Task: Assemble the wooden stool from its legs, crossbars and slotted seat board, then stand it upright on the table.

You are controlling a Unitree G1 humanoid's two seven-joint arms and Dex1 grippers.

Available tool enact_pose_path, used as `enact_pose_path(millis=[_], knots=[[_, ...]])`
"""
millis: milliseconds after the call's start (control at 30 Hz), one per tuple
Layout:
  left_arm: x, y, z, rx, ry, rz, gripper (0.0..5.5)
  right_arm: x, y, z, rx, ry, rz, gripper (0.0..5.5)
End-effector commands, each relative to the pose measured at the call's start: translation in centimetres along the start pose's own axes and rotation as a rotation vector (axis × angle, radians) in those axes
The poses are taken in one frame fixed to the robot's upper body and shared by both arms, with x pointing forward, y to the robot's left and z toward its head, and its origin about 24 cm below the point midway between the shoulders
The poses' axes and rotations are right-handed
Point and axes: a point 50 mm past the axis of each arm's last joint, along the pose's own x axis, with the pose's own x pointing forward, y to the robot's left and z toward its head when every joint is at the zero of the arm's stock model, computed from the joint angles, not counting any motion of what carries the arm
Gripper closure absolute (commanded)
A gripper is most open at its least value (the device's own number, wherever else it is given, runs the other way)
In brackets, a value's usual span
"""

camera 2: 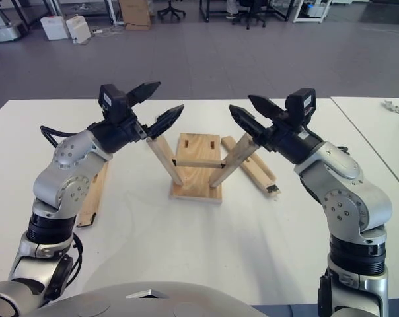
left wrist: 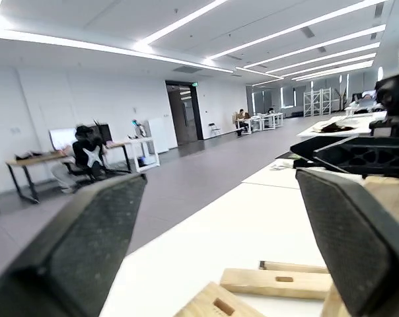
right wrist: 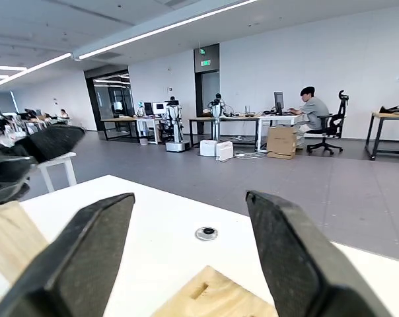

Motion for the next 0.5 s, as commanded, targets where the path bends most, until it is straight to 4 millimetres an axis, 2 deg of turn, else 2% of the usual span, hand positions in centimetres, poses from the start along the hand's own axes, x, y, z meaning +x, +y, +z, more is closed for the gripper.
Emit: enact_pose_path(millis=[33,67,100,167,233,300,367,433,500], knots=[[1.1,-0.2,5.0,-0.063,-0.173,-0.092,1.34,-0.6,-2.5,1.4,-0.008,-0.077,-0.108,2.38],[0.7,0.7,5.9,-0.079,-0.205,-0.065,1.34,-0.7,-4.0,0.6,-0.026,-0.035,-0.174,2.38],[0.1,1.8,6.5,-0.089,-0.225,-0.021,1.34,-0.8,-5.2,-1.1,-0.060,0.052,-0.223,2.38],[-1.5,4.0,7.2,-0.081,-0.228,0.077,1.34,-1.2,-5.2,-5.4,-0.076,0.230,-0.203,2.38],[-3.5,5.9,7.0,-0.049,-0.178,0.177,1.34,-1.6,-2.6,-8.7,-0.014,0.332,-0.069,2.38],[-7.2,7.9,5.0,-0.005,-0.022,0.312,1.34,-1.2,1.5,-11.1,0.088,0.336,0.070,2.38],[-10.8,8.7,2.7,0.042,0.180,0.377,1.34,-0.3,4.5,-11.6,0.132,0.301,0.160,2.38],[-13.8,8.9,0.7,0.093,0.365,0.384,1.34,0.5,6.2,-11.0,0.159,0.277,0.261,2.38],[-15.8,8.8,-0.3,0.138,0.491,0.371,1.34,0.6,7.2,-11.2,0.144,0.334,0.380,2.38]])
